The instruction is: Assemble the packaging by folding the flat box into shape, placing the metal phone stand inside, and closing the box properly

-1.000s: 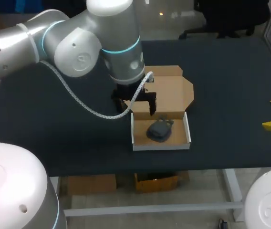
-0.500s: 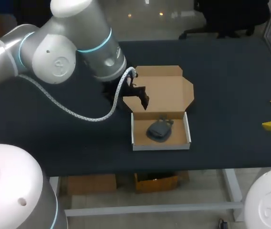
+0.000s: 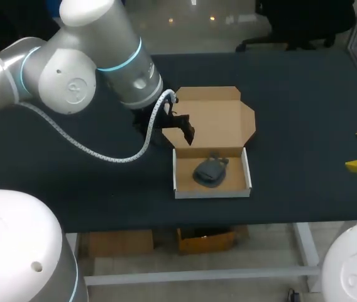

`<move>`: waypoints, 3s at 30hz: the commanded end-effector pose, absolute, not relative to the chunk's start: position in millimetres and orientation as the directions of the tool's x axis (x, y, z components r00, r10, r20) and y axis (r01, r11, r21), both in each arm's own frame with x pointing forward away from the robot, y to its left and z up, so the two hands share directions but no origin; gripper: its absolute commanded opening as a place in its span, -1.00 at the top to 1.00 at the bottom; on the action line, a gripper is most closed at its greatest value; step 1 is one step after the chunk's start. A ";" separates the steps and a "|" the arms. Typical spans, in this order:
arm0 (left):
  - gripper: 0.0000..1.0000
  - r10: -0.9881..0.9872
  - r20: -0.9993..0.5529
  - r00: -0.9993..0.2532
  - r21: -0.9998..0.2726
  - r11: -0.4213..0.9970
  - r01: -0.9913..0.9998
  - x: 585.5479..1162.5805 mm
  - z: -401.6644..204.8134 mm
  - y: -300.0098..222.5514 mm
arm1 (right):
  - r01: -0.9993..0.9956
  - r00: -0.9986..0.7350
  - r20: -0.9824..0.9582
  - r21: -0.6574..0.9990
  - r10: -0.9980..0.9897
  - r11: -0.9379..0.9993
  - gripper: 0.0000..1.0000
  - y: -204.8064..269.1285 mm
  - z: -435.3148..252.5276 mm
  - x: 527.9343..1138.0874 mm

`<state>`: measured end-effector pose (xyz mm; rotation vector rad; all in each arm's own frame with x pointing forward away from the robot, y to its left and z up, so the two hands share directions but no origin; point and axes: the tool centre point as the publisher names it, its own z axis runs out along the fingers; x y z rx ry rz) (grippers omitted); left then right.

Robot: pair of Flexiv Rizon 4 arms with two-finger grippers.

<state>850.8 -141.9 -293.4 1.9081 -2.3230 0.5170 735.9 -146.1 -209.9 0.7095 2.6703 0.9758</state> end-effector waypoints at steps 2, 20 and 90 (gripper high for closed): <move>-1.00 -0.939 0.274 -0.209 -0.208 0.155 -0.966 850.8 -292.5 -141.3 | 0.365 -0.863 -0.031 0.653 0.505 0.664 -1.00 -147.0 -209.0 735.2; -1.00 -0.908 0.308 -0.283 -0.300 0.190 -0.935 863.5 -301.0 -119.5 | 0.361 -0.892 0.036 0.655 0.450 0.664 -1.00 -142.3 -209.3 738.8; -1.00 -0.680 0.470 -0.563 -0.521 0.301 -0.799 944.7 -327.3 -97.1 | 0.322 -0.920 0.021 0.608 0.391 0.726 -1.00 -103.6 -184.9 795.9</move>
